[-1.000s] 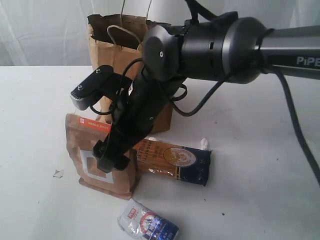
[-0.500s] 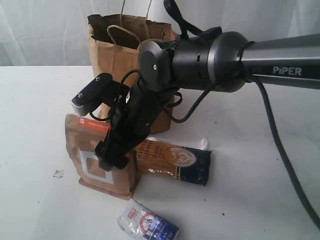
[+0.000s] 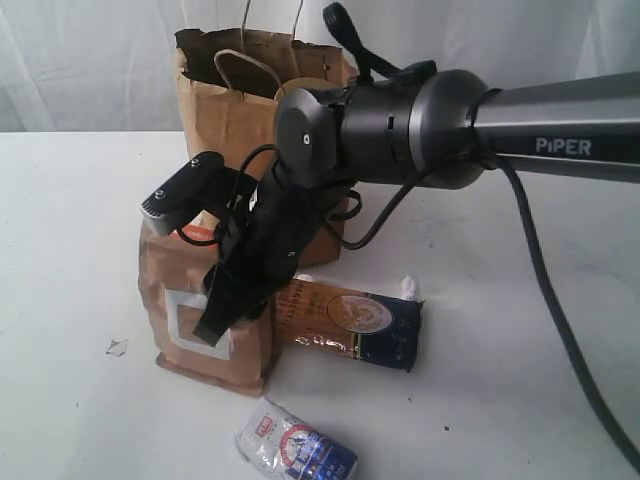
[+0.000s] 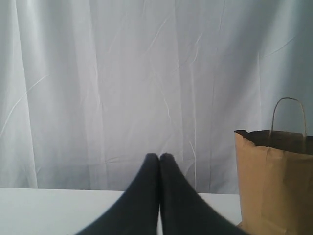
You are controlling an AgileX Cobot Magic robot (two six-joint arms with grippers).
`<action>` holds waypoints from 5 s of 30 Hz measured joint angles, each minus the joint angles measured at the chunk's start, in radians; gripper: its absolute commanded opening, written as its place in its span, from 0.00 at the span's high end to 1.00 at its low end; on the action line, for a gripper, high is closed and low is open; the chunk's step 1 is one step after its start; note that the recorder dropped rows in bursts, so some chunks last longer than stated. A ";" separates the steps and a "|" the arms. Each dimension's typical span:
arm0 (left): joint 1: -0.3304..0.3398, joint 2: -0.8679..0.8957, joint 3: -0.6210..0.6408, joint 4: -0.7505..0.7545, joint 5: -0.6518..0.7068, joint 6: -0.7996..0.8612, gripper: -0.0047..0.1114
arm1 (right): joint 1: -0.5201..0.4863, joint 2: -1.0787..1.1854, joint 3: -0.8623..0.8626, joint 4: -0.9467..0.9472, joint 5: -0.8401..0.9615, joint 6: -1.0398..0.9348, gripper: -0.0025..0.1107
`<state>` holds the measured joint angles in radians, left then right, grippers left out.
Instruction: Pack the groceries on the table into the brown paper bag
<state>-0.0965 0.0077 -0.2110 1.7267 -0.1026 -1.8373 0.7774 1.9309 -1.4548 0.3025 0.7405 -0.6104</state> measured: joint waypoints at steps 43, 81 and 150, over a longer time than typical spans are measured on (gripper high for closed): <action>0.000 0.000 0.000 0.001 -0.138 0.044 0.96 | 0.000 -0.300 -0.122 0.653 -0.241 -0.207 0.98; 0.000 0.000 0.000 0.001 -0.138 0.045 0.96 | 0.000 -0.202 -0.224 0.820 -1.174 -0.375 0.98; 0.000 0.000 0.000 0.001 -0.135 0.045 0.96 | 0.000 0.092 -0.224 0.821 -1.255 -0.482 0.73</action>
<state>-0.0965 0.0077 -0.2110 1.7282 -0.2372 -1.7920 0.7774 2.0226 -1.6786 1.1231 -0.5146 -1.0924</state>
